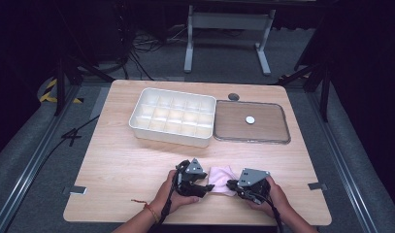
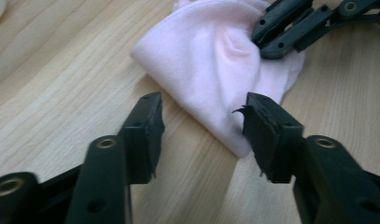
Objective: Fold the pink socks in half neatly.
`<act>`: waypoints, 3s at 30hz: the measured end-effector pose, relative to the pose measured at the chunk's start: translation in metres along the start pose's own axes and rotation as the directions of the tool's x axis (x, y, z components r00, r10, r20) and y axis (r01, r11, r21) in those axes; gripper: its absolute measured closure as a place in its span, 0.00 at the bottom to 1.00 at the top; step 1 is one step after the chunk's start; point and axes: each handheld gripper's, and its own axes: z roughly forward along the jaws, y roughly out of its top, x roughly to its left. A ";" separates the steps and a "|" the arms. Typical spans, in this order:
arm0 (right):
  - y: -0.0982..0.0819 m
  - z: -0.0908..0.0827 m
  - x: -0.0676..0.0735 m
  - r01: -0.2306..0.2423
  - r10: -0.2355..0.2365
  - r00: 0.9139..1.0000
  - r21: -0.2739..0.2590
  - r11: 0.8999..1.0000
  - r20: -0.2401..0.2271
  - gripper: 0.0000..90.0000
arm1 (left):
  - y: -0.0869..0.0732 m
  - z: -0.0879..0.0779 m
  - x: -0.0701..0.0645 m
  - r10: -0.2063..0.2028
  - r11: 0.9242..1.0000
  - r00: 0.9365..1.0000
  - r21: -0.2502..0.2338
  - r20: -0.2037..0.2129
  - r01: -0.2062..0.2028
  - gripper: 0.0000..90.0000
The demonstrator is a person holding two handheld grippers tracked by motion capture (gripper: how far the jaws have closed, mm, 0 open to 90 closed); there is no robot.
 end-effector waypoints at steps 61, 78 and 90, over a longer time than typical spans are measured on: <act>0.000 0.009 -0.016 -0.046 0.046 0.999 -0.041 0.998 0.009 0.96 | 0.012 0.012 -0.010 0.024 1.000 1.000 0.020 -0.009 -0.024 0.88; 0.012 0.020 -0.008 -0.016 0.019 0.999 -0.067 0.998 0.046 0.95 | 0.019 -0.008 -0.012 0.082 0.996 0.992 -0.030 -0.095 -0.085 0.92; 0.004 -0.009 -0.021 -0.073 0.078 0.996 -0.088 0.993 0.050 0.94 | 0.020 -0.011 -0.012 0.092 0.995 0.990 -0.020 -0.108 -0.095 0.92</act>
